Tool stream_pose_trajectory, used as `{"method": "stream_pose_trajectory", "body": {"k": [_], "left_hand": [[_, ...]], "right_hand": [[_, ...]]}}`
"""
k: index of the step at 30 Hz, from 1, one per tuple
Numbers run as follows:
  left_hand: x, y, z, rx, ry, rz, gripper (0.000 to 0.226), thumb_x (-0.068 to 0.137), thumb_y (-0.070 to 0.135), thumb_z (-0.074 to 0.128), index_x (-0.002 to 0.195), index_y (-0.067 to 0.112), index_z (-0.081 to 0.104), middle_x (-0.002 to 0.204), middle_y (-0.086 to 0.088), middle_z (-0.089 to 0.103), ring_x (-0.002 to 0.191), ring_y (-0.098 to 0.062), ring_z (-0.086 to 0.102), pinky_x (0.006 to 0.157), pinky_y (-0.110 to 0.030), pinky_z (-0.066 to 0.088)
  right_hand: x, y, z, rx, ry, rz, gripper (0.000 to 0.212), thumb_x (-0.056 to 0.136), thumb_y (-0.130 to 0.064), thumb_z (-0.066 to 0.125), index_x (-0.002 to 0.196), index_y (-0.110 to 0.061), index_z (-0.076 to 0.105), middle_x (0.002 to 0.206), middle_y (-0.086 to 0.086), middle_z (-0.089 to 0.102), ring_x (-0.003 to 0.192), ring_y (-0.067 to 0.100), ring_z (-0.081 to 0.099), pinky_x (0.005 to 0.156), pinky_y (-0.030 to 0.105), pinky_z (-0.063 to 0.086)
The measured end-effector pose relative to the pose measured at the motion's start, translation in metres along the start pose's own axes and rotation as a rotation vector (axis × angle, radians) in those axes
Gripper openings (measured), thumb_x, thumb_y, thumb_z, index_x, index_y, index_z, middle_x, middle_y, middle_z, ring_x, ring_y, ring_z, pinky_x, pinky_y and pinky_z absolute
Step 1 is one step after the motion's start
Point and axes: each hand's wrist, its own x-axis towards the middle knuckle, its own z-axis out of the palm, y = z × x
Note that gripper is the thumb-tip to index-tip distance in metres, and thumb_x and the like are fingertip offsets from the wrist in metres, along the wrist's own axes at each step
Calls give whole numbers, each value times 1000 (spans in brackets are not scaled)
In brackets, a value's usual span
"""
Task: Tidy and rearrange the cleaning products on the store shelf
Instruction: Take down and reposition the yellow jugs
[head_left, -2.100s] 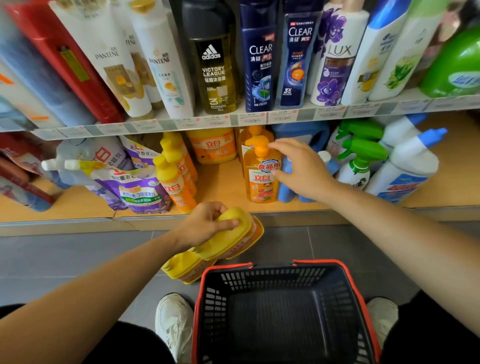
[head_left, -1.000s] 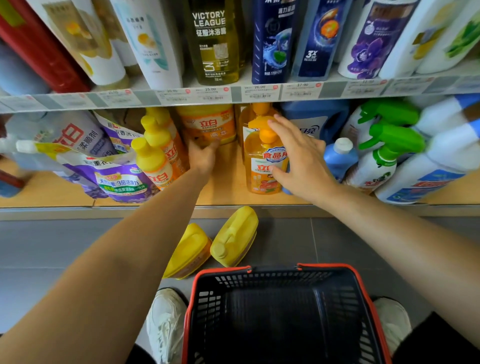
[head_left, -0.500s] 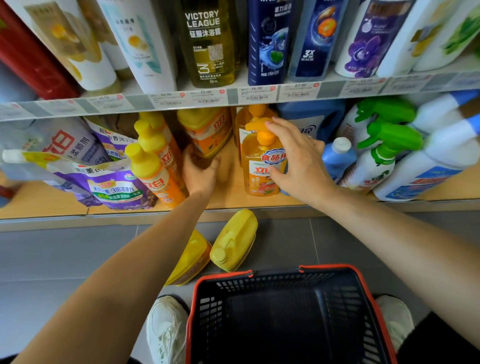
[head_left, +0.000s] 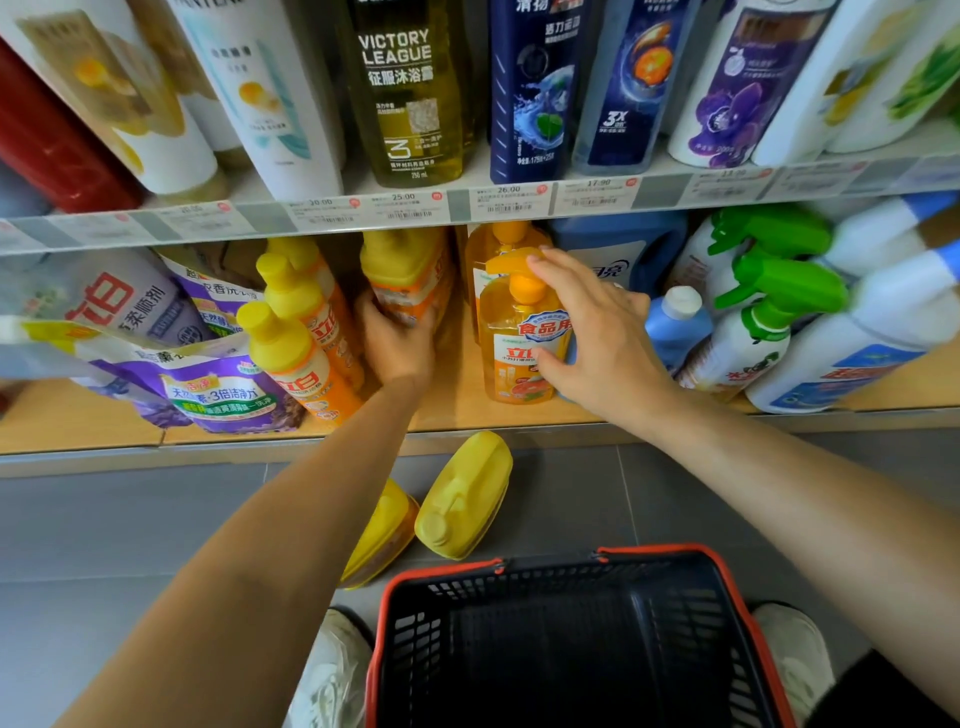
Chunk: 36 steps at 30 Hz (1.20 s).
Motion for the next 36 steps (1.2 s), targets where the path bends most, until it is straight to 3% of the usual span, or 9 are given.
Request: {"method": "stream_pose_trajectory", "body": {"k": [2, 5, 9, 14, 18, 27, 31, 36], "left_hand": [[-25, 0, -4, 36, 58, -37, 85, 65, 48, 87, 135, 22, 46, 130, -1, 60, 121, -23, 59, 98, -30, 44], [-63, 1, -17, 88, 106, -51, 87, 58, 56, 84, 128, 29, 41, 125, 6, 54, 117, -18, 57, 99, -41, 50], [-89, 15, -35, 7, 71, 82, 92, 60, 53, 88, 135, 38, 36, 129, 14, 51, 117, -9, 56, 95, -29, 51], [-96, 31, -53, 43, 18, 98, 90, 64, 45, 90, 138, 33, 40, 124, 15, 54, 111, -8, 56, 96, -38, 55], [-91, 39, -71, 166, -16, 151, 84, 69, 43, 88, 140, 24, 47, 123, 3, 66, 109, -18, 64, 92, -45, 57], [-109, 72, -130, 388, -198, 372, 80, 69, 54, 83, 139, 29, 53, 120, 3, 72, 108, -21, 67, 84, -33, 53], [-121, 98, -162, 448, -291, 387, 85, 62, 67, 71, 136, 30, 56, 115, 3, 73, 106, -21, 68, 83, -42, 57], [-124, 130, -207, 455, -511, 404, 84, 58, 63, 79, 131, 26, 60, 110, 6, 73, 101, -14, 68, 83, -45, 59]], "right_hand": [[0, 0, 0, -8, 1, 2, 84, 81, -24, 75, 152, -28, 30, 161, -9, 27, 136, 22, 42, 105, 43, 26], [0, 0, -1, -13, 4, -2, 85, 80, -24, 75, 152, -29, 30, 161, -9, 26, 136, 21, 43, 105, 42, 26], [0, -2, -2, -11, -10, -4, 86, 79, -26, 76, 152, -28, 30, 162, -9, 26, 136, 24, 43, 106, 46, 29], [1, -2, -8, 5, -29, -10, 86, 80, -26, 75, 153, -29, 29, 162, -9, 25, 136, 25, 43, 105, 46, 29], [0, 0, -9, 21, -64, -28, 89, 80, -27, 76, 154, -30, 25, 163, -10, 22, 136, 25, 43, 108, 49, 29], [3, 3, -16, 69, -132, -15, 94, 79, -29, 76, 154, -35, 21, 162, -9, 25, 141, 23, 39, 113, 50, 26], [4, 2, -23, 121, -184, 19, 95, 76, -26, 78, 153, -37, 23, 160, -6, 30, 141, 24, 39, 112, 50, 28], [13, -5, -44, 287, -300, 82, 98, 75, -29, 83, 155, -33, 26, 164, -5, 16, 147, 22, 27, 116, 54, 29]]}}
